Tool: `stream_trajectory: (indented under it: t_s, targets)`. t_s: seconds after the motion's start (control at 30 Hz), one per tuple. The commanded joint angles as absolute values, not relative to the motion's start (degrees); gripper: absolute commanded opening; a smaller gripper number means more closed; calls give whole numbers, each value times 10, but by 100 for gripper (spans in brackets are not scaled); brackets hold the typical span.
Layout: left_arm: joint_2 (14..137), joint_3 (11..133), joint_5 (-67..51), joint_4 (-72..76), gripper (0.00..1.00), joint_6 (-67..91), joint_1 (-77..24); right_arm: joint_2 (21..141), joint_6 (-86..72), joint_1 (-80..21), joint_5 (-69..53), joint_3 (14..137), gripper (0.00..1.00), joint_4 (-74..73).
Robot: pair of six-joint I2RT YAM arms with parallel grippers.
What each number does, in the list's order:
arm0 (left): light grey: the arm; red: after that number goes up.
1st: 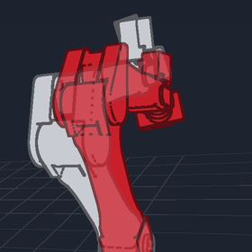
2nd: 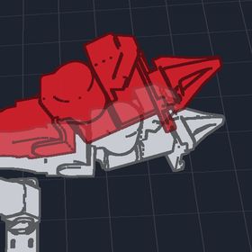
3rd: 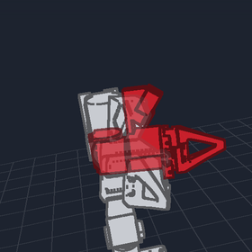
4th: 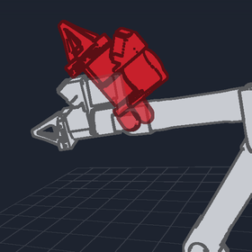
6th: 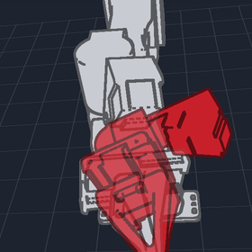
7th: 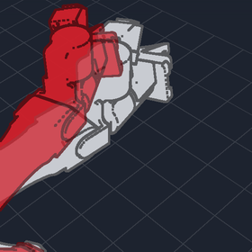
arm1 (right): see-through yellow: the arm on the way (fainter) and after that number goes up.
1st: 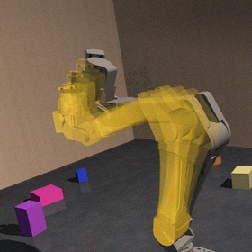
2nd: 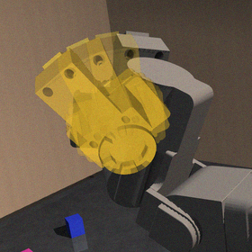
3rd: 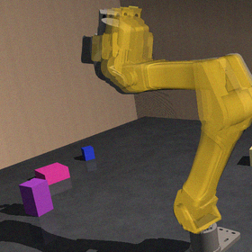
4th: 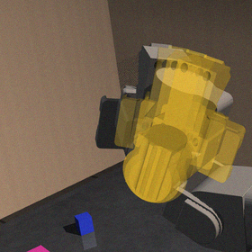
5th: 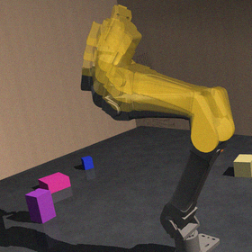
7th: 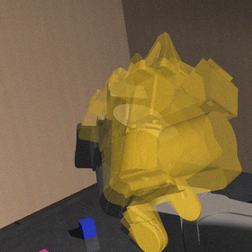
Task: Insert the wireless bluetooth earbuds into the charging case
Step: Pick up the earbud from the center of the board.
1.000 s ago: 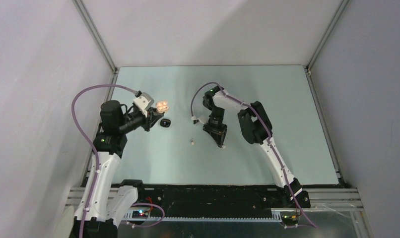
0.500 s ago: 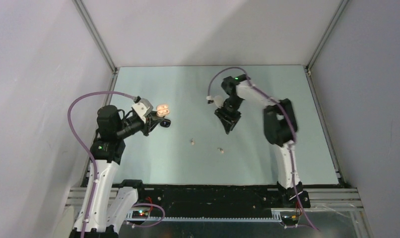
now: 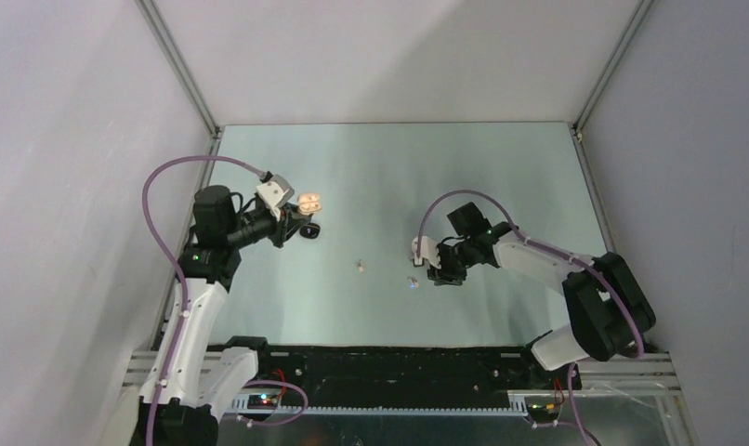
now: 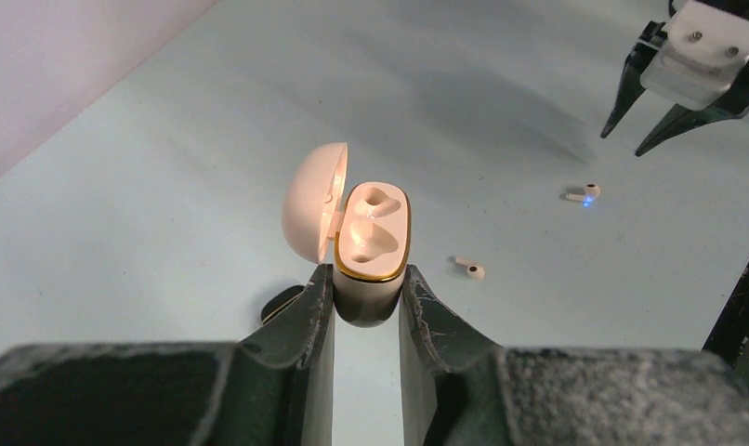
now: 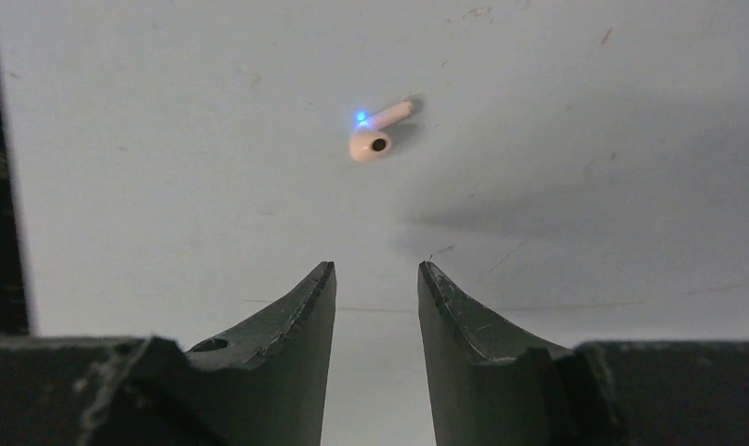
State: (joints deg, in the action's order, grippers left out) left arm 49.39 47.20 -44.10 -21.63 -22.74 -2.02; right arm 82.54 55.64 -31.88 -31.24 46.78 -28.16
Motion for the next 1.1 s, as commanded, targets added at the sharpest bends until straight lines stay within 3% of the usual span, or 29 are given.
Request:
stream_trajectory:
  t_s: [0.0, 0.33, 0.8, 1.07]
  targets:
    - [496, 505, -446, -200, 0, -234, -24, 853, 795, -306, -360, 490, 43, -246]
    - [468, 488, -449, -200, 0, -228, -27, 919, 849, -360, -364, 530, 48, -277]
    - [458, 475, -454, -199, 0, -222, -27, 993, 937, -368, -362, 634, 41, -465]
    - [461, 471, -456, -200, 0, -219, -27, 1009, 949, -380, -381, 647, 41, -485]
